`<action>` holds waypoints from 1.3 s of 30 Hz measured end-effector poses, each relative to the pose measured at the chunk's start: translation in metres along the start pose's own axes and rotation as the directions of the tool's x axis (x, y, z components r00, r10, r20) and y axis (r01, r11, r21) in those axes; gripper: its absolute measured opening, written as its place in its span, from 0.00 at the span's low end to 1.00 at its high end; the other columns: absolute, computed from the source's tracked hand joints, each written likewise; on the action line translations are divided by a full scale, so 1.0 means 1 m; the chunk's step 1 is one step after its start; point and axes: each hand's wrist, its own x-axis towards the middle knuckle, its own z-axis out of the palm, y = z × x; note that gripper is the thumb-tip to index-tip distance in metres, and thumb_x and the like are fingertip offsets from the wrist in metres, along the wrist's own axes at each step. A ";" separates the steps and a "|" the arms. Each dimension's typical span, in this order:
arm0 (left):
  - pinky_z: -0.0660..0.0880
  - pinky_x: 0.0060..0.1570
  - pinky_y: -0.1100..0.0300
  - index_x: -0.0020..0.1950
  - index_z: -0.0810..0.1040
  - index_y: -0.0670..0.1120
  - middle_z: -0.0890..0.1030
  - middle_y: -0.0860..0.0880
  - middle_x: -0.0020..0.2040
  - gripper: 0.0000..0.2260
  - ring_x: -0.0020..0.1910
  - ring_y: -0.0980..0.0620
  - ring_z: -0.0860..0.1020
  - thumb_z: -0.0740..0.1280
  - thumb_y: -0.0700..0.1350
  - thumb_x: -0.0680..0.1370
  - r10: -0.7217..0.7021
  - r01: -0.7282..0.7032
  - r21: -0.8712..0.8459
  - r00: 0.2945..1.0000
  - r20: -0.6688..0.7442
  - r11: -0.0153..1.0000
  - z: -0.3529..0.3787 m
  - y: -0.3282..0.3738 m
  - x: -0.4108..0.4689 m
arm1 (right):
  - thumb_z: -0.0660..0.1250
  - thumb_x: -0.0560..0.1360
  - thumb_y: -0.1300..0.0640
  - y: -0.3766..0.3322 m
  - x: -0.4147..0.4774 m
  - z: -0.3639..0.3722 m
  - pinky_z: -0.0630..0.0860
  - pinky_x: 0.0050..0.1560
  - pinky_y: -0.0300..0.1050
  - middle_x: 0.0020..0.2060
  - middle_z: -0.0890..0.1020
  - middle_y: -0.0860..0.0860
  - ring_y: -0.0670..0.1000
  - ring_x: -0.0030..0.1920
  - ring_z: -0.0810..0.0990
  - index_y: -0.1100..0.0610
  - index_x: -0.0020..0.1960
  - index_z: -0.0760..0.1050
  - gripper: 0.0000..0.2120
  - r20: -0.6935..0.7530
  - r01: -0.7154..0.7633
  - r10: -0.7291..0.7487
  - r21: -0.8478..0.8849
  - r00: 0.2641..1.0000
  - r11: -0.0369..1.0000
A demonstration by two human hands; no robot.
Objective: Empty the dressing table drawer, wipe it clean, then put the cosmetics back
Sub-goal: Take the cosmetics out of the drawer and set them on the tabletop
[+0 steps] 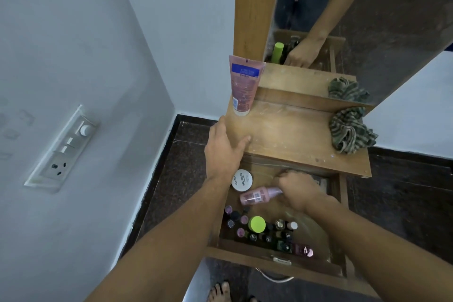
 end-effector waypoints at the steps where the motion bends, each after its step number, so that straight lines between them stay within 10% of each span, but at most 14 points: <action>1: 0.72 0.68 0.49 0.78 0.63 0.48 0.72 0.48 0.71 0.37 0.69 0.49 0.73 0.74 0.58 0.75 0.003 -0.004 0.011 1.000 0.016 1.000 0.000 0.000 -0.002 | 0.66 0.76 0.56 0.002 -0.003 -0.009 0.76 0.53 0.50 0.57 0.80 0.53 0.58 0.60 0.79 0.53 0.61 0.78 0.13 -0.006 0.006 -0.006 0.031 1.000 1.000; 11: 0.71 0.69 0.51 0.73 0.71 0.47 0.76 0.50 0.68 0.24 0.66 0.49 0.75 0.65 0.39 0.77 0.058 -0.060 0.020 0.995 0.076 0.998 -0.010 0.030 -0.008 | 0.75 0.71 0.43 0.032 -0.039 -0.161 0.77 0.49 0.47 0.52 0.83 0.45 0.51 0.52 0.81 0.45 0.58 0.82 0.17 -0.349 0.092 -0.006 0.228 0.937 0.969; 18: 0.75 0.64 0.55 0.69 0.75 0.50 0.78 0.54 0.63 0.22 0.61 0.54 0.77 0.71 0.51 0.76 0.043 -0.041 -0.032 0.998 0.053 0.999 0.000 0.037 0.000 | 0.76 0.72 0.53 0.023 -0.011 -0.193 0.71 0.42 0.45 0.38 0.75 0.41 0.48 0.42 0.75 0.49 0.52 0.83 0.09 -0.515 0.099 0.126 0.387 0.848 0.917; 24: 0.74 0.56 0.58 0.61 0.78 0.53 0.78 0.56 0.55 0.19 0.53 0.55 0.77 0.69 0.61 0.75 -0.018 0.014 -0.056 0.997 -0.068 0.998 -0.002 0.032 0.008 | 0.76 0.71 0.57 -0.005 0.023 -0.185 0.77 0.44 0.45 0.47 0.84 0.48 0.49 0.43 0.79 0.53 0.53 0.82 0.12 -0.599 0.113 0.258 0.511 0.758 0.852; 39: 0.77 0.55 0.52 0.62 0.80 0.47 0.80 0.48 0.52 0.13 0.53 0.48 0.76 0.68 0.50 0.79 -0.013 0.033 0.127 0.988 -0.152 0.991 0.020 0.014 0.032 | 0.70 0.78 0.55 -0.031 0.049 -0.166 0.80 0.48 0.52 0.52 0.84 0.53 0.57 0.49 0.82 0.54 0.56 0.81 0.08 -0.694 0.094 0.261 0.428 0.671 0.899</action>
